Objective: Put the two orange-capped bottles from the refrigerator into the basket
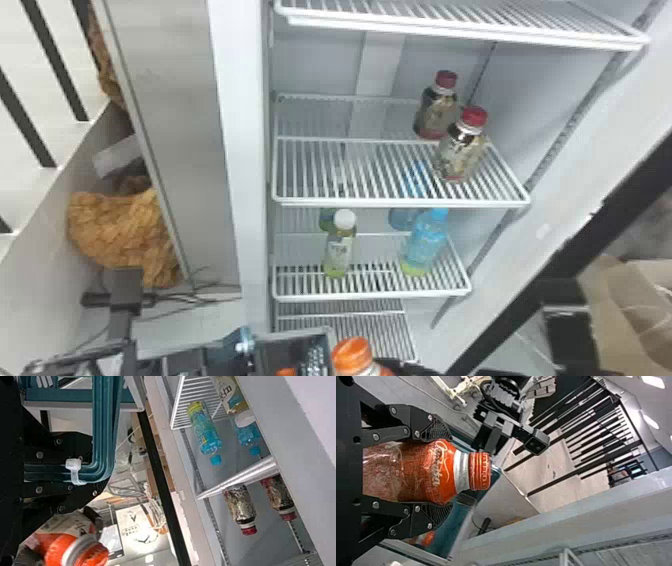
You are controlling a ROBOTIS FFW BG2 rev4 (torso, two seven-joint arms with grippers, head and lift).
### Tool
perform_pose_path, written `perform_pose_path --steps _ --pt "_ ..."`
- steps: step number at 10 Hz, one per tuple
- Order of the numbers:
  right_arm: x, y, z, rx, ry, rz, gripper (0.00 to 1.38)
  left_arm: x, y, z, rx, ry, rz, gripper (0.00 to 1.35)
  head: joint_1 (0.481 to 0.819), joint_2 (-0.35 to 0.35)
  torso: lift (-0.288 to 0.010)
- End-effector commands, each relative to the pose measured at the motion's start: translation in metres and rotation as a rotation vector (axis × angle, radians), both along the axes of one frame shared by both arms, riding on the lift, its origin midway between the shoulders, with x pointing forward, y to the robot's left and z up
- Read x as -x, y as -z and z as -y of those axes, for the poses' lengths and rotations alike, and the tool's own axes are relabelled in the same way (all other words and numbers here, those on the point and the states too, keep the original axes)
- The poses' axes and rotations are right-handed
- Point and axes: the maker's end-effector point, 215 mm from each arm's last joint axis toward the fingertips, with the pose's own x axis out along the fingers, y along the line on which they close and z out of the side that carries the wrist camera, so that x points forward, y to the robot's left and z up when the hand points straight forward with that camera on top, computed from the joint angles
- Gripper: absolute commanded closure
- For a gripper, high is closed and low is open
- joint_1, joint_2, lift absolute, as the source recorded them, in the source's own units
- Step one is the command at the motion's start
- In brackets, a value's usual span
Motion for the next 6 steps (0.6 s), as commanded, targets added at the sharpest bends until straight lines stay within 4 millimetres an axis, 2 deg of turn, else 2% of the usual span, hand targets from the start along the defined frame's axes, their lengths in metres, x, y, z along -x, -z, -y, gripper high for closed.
perform_pose_path --steps 1,3,6 --pt "0.004 0.015 -0.005 -0.016 -0.014 -0.053 0.89 -0.004 -0.003 0.002 0.004 0.001 0.009 1.21 0.695 -0.162 -0.04" --pt "0.003 0.036 -0.004 -0.01 -0.02 -0.104 0.89 -0.005 -0.007 0.004 0.016 0.003 0.015 1.21 0.695 -0.155 -0.04" --pt "-0.015 0.076 -0.006 -0.04 -0.023 -0.172 0.89 -0.002 -0.014 0.014 0.038 0.026 0.021 1.21 0.695 -0.168 -0.04"
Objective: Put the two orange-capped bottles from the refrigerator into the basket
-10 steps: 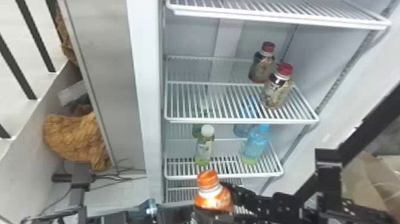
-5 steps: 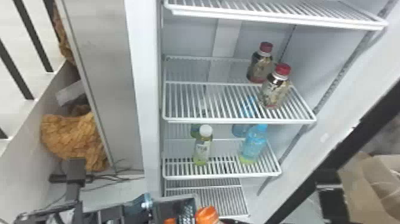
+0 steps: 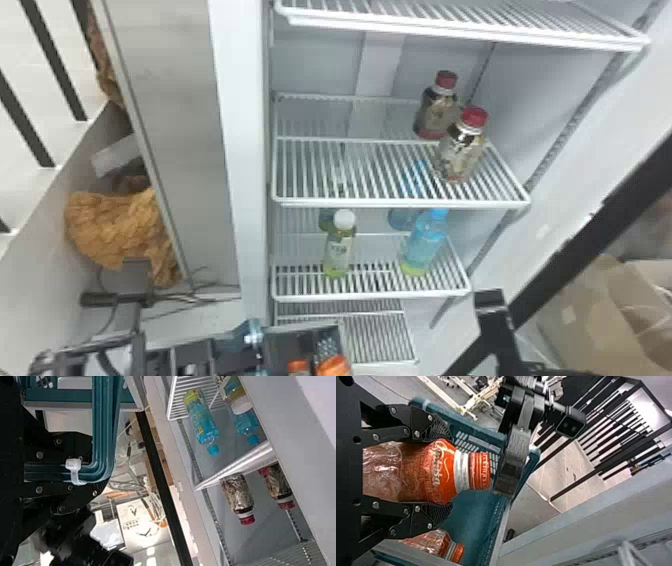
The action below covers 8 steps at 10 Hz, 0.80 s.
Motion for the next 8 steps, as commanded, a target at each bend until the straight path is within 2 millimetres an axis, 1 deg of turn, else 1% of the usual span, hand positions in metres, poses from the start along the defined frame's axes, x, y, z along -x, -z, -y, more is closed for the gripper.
perform_pose_path --steps 1,2,4,6,7,8 --pt "-0.01 0.02 -0.002 -0.016 -0.005 -0.039 0.89 0.001 -0.002 0.003 0.006 0.008 0.002 1.21 0.695 -0.169 -0.04" --pt "-0.014 0.025 -0.001 -0.015 -0.004 -0.046 0.89 0.001 -0.003 0.005 0.009 0.012 0.004 1.21 0.695 -0.169 -0.04" --pt "-0.02 0.035 -0.012 -0.041 -0.04 -0.07 0.89 0.002 -0.004 0.006 0.012 0.016 0.003 1.21 0.695 -0.167 -0.04" --pt "-0.024 0.038 -0.02 -0.05 -0.067 -0.075 0.89 0.006 -0.006 0.015 0.027 0.041 -0.001 1.21 0.695 -0.154 -0.04" --pt "-0.025 0.041 -0.02 -0.052 -0.069 -0.081 0.87 0.007 -0.007 0.016 0.029 0.045 -0.001 1.21 0.695 -0.15 -0.04" --pt "-0.025 0.041 -0.021 -0.058 -0.075 -0.085 0.68 0.006 -0.007 0.015 0.029 0.044 -0.001 1.21 0.695 -0.152 -0.04"
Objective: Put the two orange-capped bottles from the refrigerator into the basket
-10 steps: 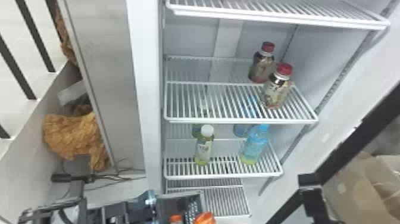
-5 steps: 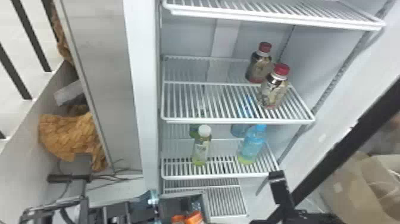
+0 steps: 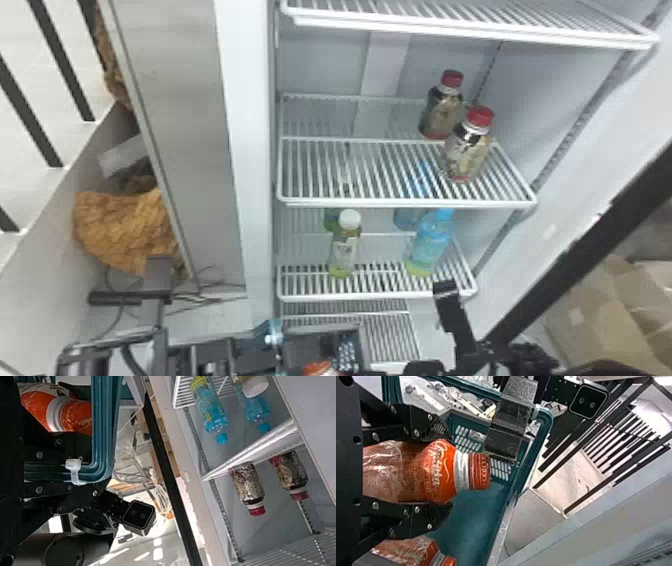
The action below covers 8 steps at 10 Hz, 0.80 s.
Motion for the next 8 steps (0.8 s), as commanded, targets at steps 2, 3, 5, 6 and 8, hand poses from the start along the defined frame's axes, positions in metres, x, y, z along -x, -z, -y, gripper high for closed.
perform_pose_path --steps 2,3,5,6,8 --pt "-0.001 0.0 0.0 -0.001 -0.003 0.001 0.07 0.0 0.0 -0.002 0.002 -0.004 -0.002 1.21 0.695 -0.151 -0.04" --pt "-0.002 0.0 0.001 0.001 -0.003 0.004 0.04 0.0 0.001 -0.002 0.002 -0.004 -0.004 1.21 0.695 -0.15 -0.04" --pt "-0.01 -0.009 0.01 0.014 0.022 0.064 0.18 0.0 0.002 -0.003 0.0 -0.007 -0.006 1.21 0.695 -0.149 -0.04" --pt "-0.018 -0.012 0.023 0.032 0.062 0.094 0.2 0.0 0.003 -0.005 0.001 -0.011 -0.007 1.21 0.695 -0.15 -0.04" --pt "-0.049 -0.024 0.072 0.144 0.189 0.197 0.2 0.0 0.003 -0.006 0.0 -0.014 -0.008 1.21 0.695 -0.186 -0.04"
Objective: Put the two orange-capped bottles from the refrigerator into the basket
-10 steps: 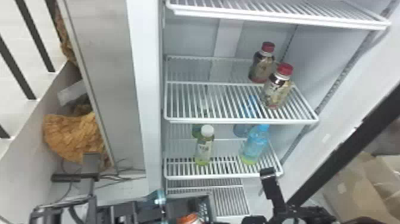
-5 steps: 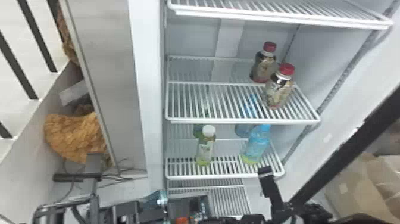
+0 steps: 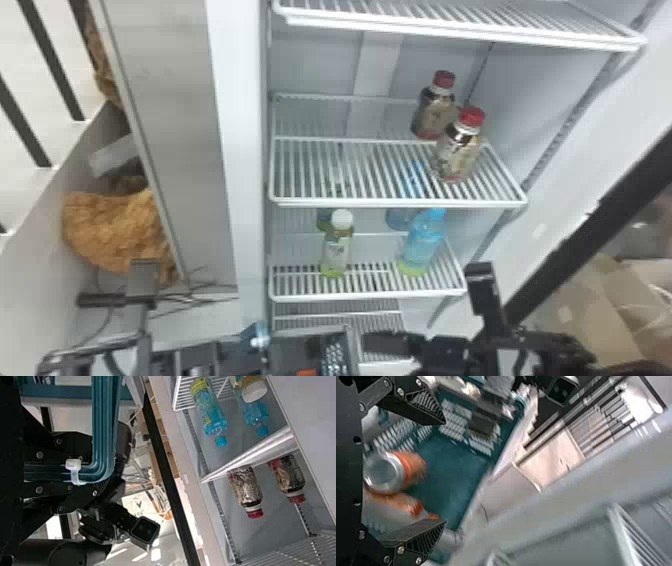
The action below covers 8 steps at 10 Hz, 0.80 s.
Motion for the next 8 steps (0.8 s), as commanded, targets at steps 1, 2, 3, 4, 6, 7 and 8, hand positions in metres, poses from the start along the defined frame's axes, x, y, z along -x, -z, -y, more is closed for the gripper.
perform_pose_path --steps 1,2,3,4,6,7,8 --pt "-0.026 -0.01 0.059 0.104 0.141 0.085 0.25 0.0 0.0 0.0 -0.001 -0.001 0.0 1.21 0.695 -0.223 -0.04" --pt "-0.04 -0.014 0.096 0.173 0.225 0.142 0.3 0.0 0.0 -0.001 0.002 -0.002 -0.002 1.21 0.695 -0.252 -0.04" --pt "-0.057 -0.026 0.126 0.228 0.303 0.238 0.31 0.0 0.001 -0.002 -0.001 -0.004 -0.002 1.21 0.695 -0.32 -0.04" --pt "-0.072 -0.031 0.131 0.199 0.337 0.319 0.3 0.0 0.001 -0.002 -0.001 -0.004 -0.002 1.21 0.695 -0.35 -0.04" --pt "-0.096 -0.043 0.114 0.11 0.389 0.469 0.26 -0.002 0.0 -0.002 -0.001 -0.007 0.003 1.21 0.695 -0.35 -0.04" --pt "-0.109 -0.045 0.114 0.068 0.454 0.545 0.22 -0.002 0.001 -0.001 -0.003 -0.006 0.002 1.21 0.695 -0.35 -0.04" --pt "-0.111 -0.042 0.105 0.025 0.471 0.566 0.19 -0.001 0.001 0.0 -0.002 -0.004 0.002 1.21 0.695 -0.35 -0.04"
